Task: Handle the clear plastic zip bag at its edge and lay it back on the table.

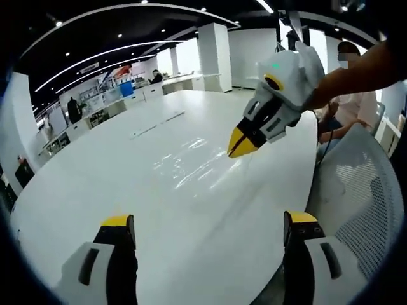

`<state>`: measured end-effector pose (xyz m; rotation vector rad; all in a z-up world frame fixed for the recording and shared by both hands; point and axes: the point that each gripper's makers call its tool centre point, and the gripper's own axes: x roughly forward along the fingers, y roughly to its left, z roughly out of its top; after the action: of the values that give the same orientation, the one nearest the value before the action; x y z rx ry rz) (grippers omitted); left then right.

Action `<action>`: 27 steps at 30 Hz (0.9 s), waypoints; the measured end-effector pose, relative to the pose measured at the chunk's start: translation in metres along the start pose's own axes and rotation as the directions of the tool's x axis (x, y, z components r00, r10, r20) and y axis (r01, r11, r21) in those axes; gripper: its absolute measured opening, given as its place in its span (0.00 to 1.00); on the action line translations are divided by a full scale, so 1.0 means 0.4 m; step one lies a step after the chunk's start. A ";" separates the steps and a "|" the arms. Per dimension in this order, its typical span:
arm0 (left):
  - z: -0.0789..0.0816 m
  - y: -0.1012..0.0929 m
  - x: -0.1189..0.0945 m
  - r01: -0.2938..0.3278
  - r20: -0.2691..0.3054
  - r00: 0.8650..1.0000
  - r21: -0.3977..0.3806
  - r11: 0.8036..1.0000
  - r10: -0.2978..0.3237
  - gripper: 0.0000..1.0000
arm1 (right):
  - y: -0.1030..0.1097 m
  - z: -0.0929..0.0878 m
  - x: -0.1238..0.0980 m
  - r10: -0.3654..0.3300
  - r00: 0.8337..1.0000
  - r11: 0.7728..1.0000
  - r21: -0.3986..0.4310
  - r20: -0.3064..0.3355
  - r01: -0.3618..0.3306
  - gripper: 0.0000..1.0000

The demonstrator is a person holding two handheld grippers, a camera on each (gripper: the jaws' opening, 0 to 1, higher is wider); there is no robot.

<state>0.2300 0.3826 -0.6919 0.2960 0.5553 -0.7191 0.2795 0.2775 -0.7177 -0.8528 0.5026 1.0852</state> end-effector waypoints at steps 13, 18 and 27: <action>-0.011 0.005 -0.002 -0.008 -0.011 1.000 -0.005 1.000 0.008 0.94 | -0.025 -0.014 0.029 -0.024 0.999 0.998 -0.058 -0.024 0.022 0.00; -0.013 0.006 -0.003 -0.011 -0.018 1.000 -0.003 1.000 0.011 0.93 | -0.032 -0.013 0.032 -0.025 0.999 0.997 -0.075 -0.022 0.023 0.00; -0.019 0.014 0.004 -0.010 -0.027 1.000 -0.003 1.000 0.010 0.93 | -0.025 -0.039 0.049 0.004 0.999 0.997 -0.075 -0.053 -0.008 0.00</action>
<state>0.2317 0.3891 -0.6986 0.3056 0.5804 -0.7049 0.2971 0.2738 -0.7377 -0.9486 0.5112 1.0945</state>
